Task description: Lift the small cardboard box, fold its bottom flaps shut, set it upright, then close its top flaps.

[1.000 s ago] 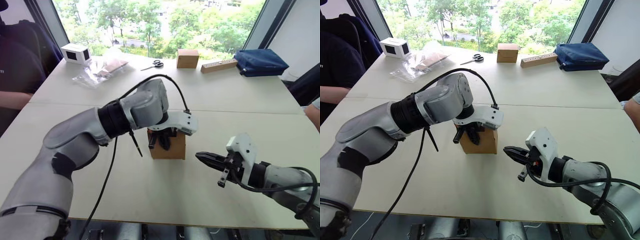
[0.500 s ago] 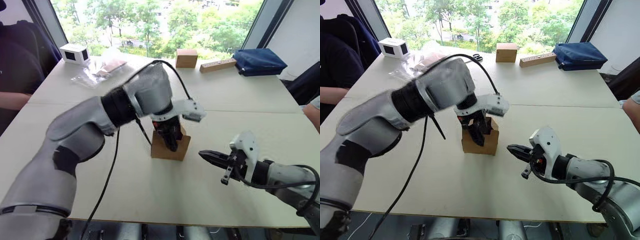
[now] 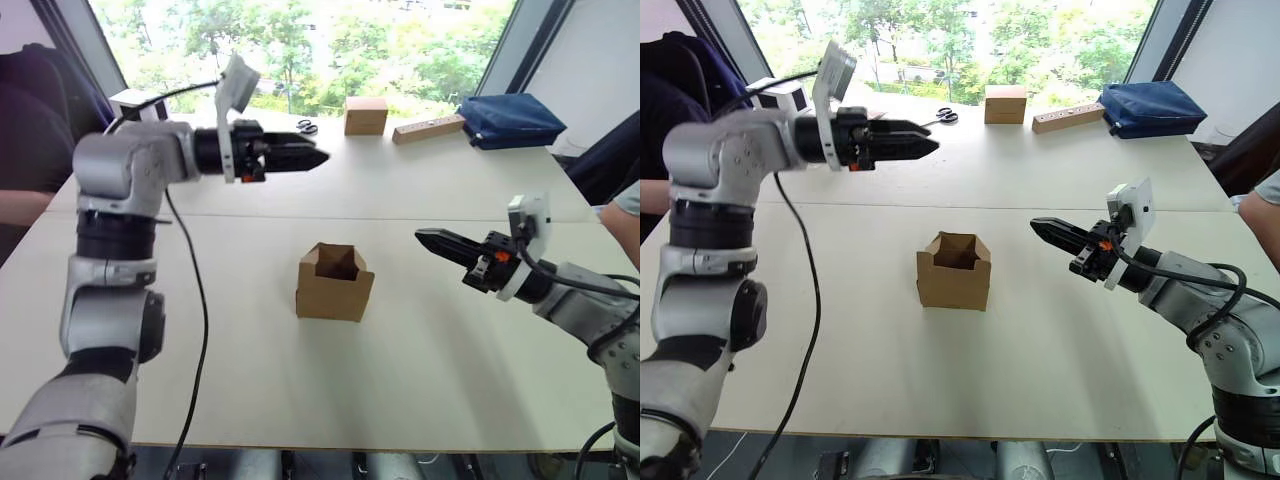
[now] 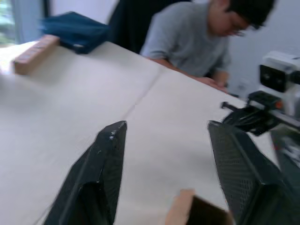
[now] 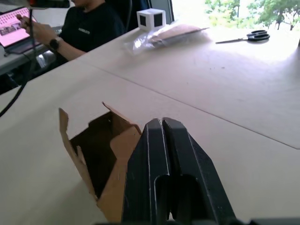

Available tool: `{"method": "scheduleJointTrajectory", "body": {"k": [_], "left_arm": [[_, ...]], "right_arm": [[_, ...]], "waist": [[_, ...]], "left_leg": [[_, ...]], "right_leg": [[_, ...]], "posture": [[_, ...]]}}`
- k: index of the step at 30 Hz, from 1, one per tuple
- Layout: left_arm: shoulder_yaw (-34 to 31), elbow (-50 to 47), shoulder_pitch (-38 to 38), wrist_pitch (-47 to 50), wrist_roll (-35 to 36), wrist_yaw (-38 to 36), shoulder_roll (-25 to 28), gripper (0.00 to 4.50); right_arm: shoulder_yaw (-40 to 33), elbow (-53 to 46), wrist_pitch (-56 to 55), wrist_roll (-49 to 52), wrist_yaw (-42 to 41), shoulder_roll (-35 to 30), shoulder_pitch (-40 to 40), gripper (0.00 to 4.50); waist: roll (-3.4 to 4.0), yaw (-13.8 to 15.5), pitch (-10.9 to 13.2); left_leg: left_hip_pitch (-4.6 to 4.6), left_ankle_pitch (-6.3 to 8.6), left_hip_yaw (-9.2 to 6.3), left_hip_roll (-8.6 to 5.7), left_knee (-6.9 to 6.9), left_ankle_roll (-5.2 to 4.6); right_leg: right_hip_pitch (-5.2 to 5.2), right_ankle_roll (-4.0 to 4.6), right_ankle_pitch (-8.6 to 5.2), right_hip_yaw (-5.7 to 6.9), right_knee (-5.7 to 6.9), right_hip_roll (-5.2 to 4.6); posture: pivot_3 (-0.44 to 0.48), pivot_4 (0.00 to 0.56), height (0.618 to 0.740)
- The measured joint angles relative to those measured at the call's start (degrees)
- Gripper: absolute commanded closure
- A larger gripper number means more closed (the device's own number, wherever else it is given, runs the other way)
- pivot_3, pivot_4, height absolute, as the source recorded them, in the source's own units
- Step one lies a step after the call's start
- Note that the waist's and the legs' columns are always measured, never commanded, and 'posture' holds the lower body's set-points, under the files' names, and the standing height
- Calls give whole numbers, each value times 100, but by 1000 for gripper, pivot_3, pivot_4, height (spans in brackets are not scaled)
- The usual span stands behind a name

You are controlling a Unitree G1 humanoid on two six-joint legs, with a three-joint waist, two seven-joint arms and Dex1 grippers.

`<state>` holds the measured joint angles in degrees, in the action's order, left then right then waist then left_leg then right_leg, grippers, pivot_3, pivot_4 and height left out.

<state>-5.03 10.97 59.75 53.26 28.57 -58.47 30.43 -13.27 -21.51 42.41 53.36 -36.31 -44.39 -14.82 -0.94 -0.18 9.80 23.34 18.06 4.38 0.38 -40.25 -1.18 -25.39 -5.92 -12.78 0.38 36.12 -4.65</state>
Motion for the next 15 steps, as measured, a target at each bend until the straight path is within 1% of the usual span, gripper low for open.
{"method": "scheduleJointTrajectory", "body": {"k": [1, 2, 3, 5, 6, 8, 10, 15], "left_arm": [[-93, -214, -294, -246, -63, 145, 35, 3361], [-161, -435, -650, -438, -73, 224, 96, 3853], [-192, -486, -772, -466, -66, 237, 102, 3967], [-316, -820, -1489, -541, -3, 209, 191, 4456], [-321, -1057, -2076, -532, 97, 142, 209, 4456], [-106, -1147, -2653, -503, 183, 103, 77, 4456], [56, -1326, -2840, -554, 189, 38, 117, 4456], [243, -1412, -2832, -884, 139, 88, 49, 4456]], "right_arm": [[131, 39, -72, -147, -136, -22, -67, 4500], [243, 75, -153, -328, -285, -79, -129, 4500], [267, 85, -175, -375, -326, -96, -140, 4500], [481, 164, -310, -637, -593, -182, -237, 4500], [627, 191, -405, -811, -801, -218, -245, 4500], [856, 294, -427, -983, -1013, -191, -268, 4500], [1045, 322, -459, -1088, -1156, -158, -370, 4500], [1389, 365, -589, -1417, -1400, -78, -544, 4500]], "waist": [[1, 18, -1], [3, 40, -2], [3, 43, -2], [5, 44, -4], [7, 39, -5], [-5, 80, 2], [-6, 105, 2], [-4, 82, -1]], "left_leg": [[-7, 1, 5, -3, -3, -1], [-15, 5, 7, -7, -3, -9], [-19, 5, 7, -7, -3, -9], [-22, 6, 8, -6, -1, -9], [-27, 5, 10, -5, 2, -7], [-14, 4, 0, -2, -1, -6], [-14, 6, -2, -4, -2, -9], [-32, 13, -2, -4, -1, -21]], "right_leg": [[7, 2, 2, -4, -1, -3], [16, 2, 2, -5, -1, -5], [19, 2, 3, -5, -2, -5], [21, 2, 2, -6, -3, -4], [24, 3, 1, -7, -4, -4], [17, 4, 2, 3, -1, -1], [18, 8, 5, 6, 0, -3], [37, 10, 4, 6, -6, -1]], "posture": [[0, 150, 740], [0, 150, 740], [0, 150, 740], [0, 150, 740], [0, 150, 740], [0, 150, 740], [0, 150, 740], [0, 150, 740]]}}
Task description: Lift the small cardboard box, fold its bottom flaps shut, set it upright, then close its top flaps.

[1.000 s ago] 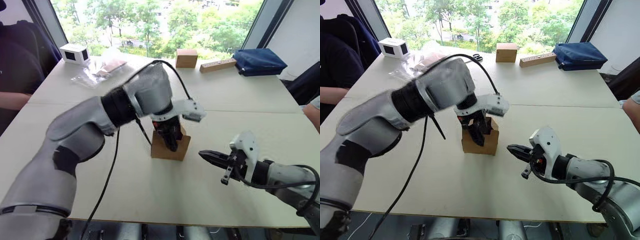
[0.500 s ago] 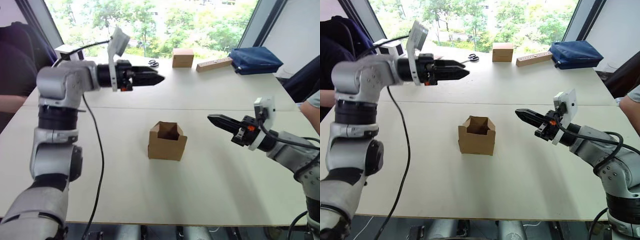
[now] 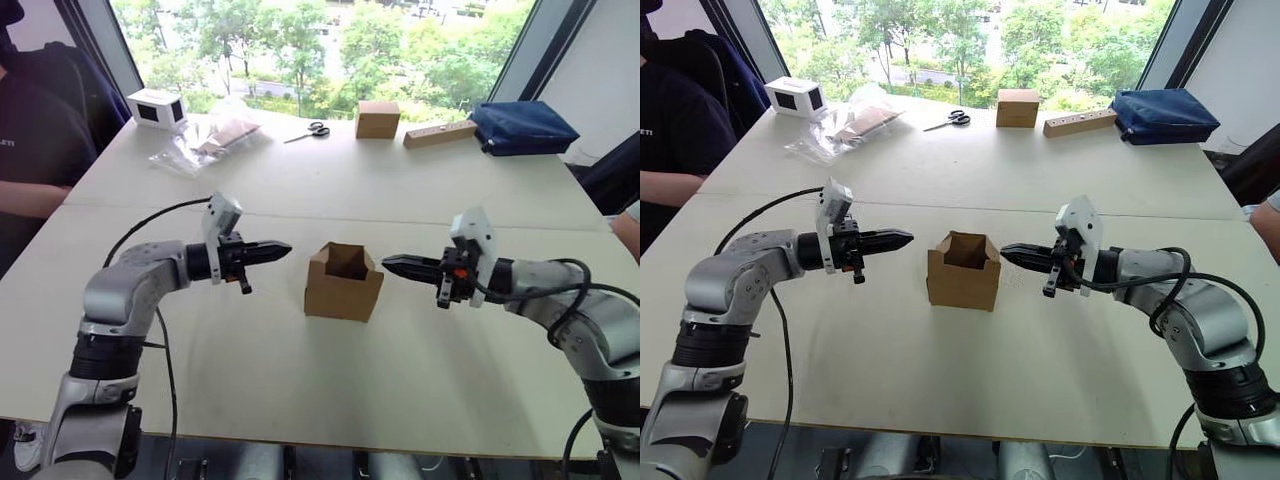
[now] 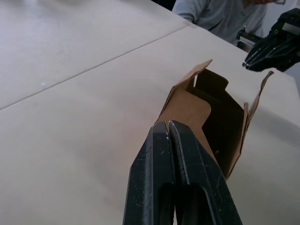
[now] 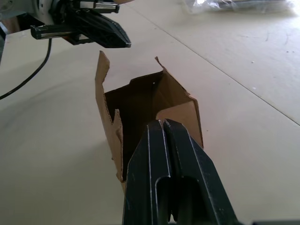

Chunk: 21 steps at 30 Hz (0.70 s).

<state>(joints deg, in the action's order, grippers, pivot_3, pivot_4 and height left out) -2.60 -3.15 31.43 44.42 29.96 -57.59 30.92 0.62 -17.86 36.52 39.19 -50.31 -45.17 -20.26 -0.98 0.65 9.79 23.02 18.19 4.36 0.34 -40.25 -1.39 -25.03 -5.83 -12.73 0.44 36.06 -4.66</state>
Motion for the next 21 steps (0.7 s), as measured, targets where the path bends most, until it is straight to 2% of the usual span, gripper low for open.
{"method": "scheduleJointTrajectory", "body": {"k": [8, 17, 21], "left_arm": [[660, 35, 151, -246, -186, -183, 2, 4456], [1451, 770, 841, -522, -769, -486, 68, 4456], [1746, 909, 1070, -573, -922, -889, 202, 4456]], "right_arm": [[257, 263, -196, -545, -125, 214, -145, 4500], [542, 573, -270, -977, -372, 367, -537, 4500], [769, 660, -274, -1212, -505, 365, -668, 4500]], "waist": [[0, -2, 0], [0, -5, 0], [1, -8, 0]], "left_leg": [[-1, -1, 2, 0, 1, 2], [-2, -1, 3, -2, 0, 0], [-2, 0, 4, -1, 2, 0]], "right_leg": [[0, 0, 0, 0, 1, 1], [1, -1, 0, 0, 1, 3], [0, -1, 0, 0, 0, 4]], "posture": [[0, 150, 740], [0, 150, 740], [0, 150, 740]]}}
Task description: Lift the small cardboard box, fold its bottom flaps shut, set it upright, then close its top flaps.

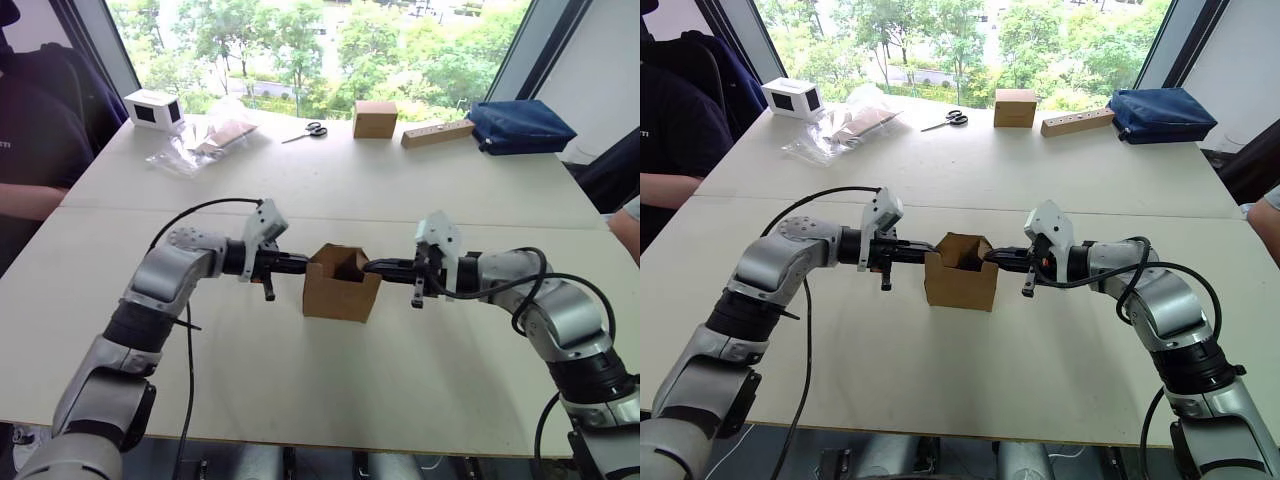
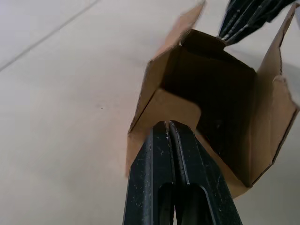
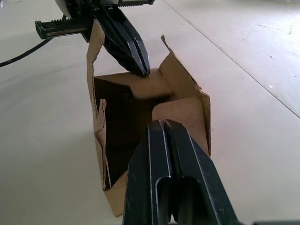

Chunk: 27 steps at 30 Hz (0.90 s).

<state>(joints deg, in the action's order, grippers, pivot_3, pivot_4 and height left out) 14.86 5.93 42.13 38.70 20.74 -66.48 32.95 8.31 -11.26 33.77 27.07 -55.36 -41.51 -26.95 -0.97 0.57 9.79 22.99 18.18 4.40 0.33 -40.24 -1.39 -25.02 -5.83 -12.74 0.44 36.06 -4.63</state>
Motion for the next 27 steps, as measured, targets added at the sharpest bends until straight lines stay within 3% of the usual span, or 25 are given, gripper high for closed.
{"method": "scheduleJointTrajectory", "body": {"k": [27], "left_arm": [[163, 466, 213, -668, -532, -196, -282, 4456]], "right_arm": [[348, 654, -340, -779, -295, 304, -353, 4500]], "waist": [[0, -5, 0]], "left_leg": [[-31, 1, -1, 1, 2, -2]], "right_leg": [[27, 0, 0, -1, 0, 0]], "posture": [[0, 150, 740]]}}
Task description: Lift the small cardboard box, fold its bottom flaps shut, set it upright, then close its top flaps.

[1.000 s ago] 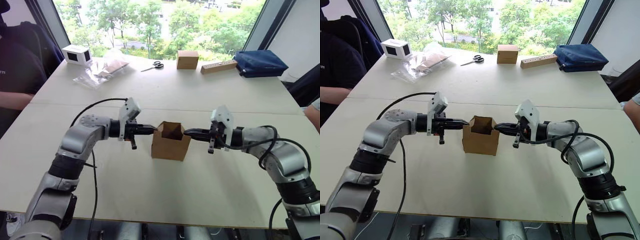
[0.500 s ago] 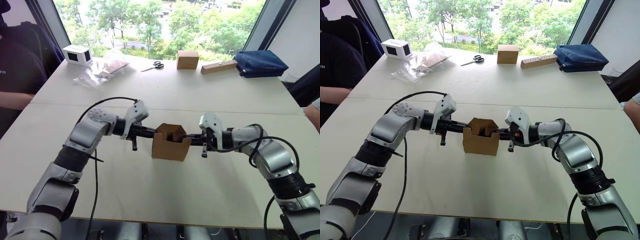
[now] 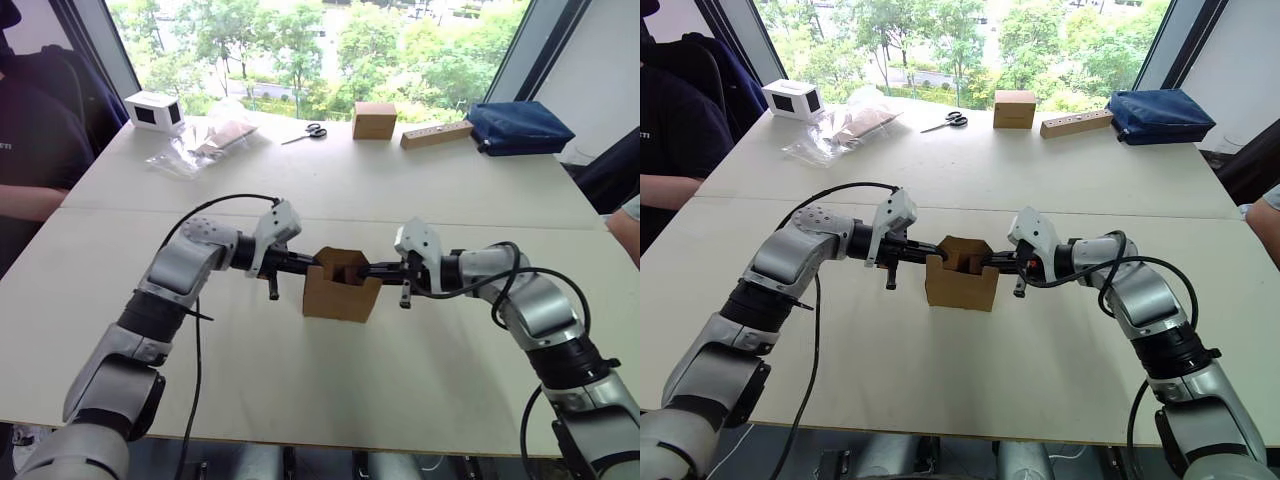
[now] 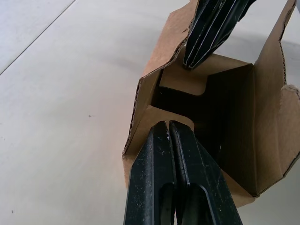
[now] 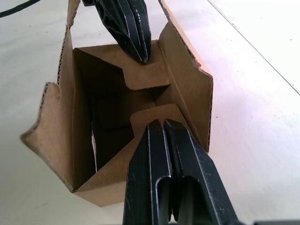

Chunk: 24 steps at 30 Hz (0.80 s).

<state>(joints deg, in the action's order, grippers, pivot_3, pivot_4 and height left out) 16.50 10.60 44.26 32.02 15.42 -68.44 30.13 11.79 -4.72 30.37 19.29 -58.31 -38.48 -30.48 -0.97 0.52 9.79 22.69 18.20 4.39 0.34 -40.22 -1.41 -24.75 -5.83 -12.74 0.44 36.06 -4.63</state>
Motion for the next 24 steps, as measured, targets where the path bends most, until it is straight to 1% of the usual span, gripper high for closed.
{"method": "scheduleJointTrajectory", "body": {"k": [5, 7, 9, 14, 17, 21, 23, 24], "left_arm": [[-87, 64, 0, -32, 26, 59, -90, 4456], [-280, 130, 1, 15, 137, 97, -107, 4456], [-571, 248, 14, 47, 321, 98, -98, 4456], [-1092, 642, 238, 165, 577, 70, 79, 4456], [-1195, 1275, 535, -36, 547, 99, 69, 4456], [-1083, 2246, 720, -740, 131, 80, -8, 4456], [-1012, 2936, 879, -1165, -97, 54, -231, 4456], [-984, 3114, 918, -1270, -146, 45, -291, 4456]], "right_arm": [[-30, 60, -35, -24, 12, 57, -39, 4500], [-171, 71, -9, 53, 39, 85, -40, 4500], [-474, 5, 155, 245, 75, 58, -70, 4500], [-1197, -913, 748, 783, 234, -243, -38, 4500], [-1505, -1351, 1112, 1063, 498, -288, 191, 4500], [-2020, -2027, 1705, 1597, 802, -433, 409, 4500], [-1984, -2606, 2035, 1941, 873, -516, 586, 4500], [-1922, -2744, 2101, 2013, 892, -514, 622, 4500]], "waist": [[0, 4, 0], [0, -1, 0], [0, -1, 1], [1, 4, 1], [0, 20, 1], [0, 15, 1], [-2, 21, 2], [-2, 17, 2]], "left_leg": [[-5, 0, 0, 0, 1, -1], [-4, 0, 0, 1, 1, -1], [-4, 0, 0, 2, 3, -1], [-4, 1, -1, 3, 9, 0], [-6, 1, 0, -1, 8, -1], [-5, 2, 0, 0, 12, -3], [-4, 2, 0, 0, 11, -3], [-4, 3, 0, 0, 11, -4]], "right_leg": [[6, 0, 0, 0, -2, 0], [5, 0, 0, 0, -2, 0], [3, 0, 0, 0, -2, -1], [2, 0, 0, 1, -4, -1], [5, 0, 0, 1, -4, -5], [4, 1, 0, 2, -7, -3], [4, 0, 0, 4, -8, -4], [4, 1, 0, 3, -7, -4]], "posture": [[0, 150, 740], [0, 150, 740], [0, 150, 740], [0, 150, 740], [0, 150, 740], [0, 150, 740], [0, 150, 740], [0, 150, 740]]}}
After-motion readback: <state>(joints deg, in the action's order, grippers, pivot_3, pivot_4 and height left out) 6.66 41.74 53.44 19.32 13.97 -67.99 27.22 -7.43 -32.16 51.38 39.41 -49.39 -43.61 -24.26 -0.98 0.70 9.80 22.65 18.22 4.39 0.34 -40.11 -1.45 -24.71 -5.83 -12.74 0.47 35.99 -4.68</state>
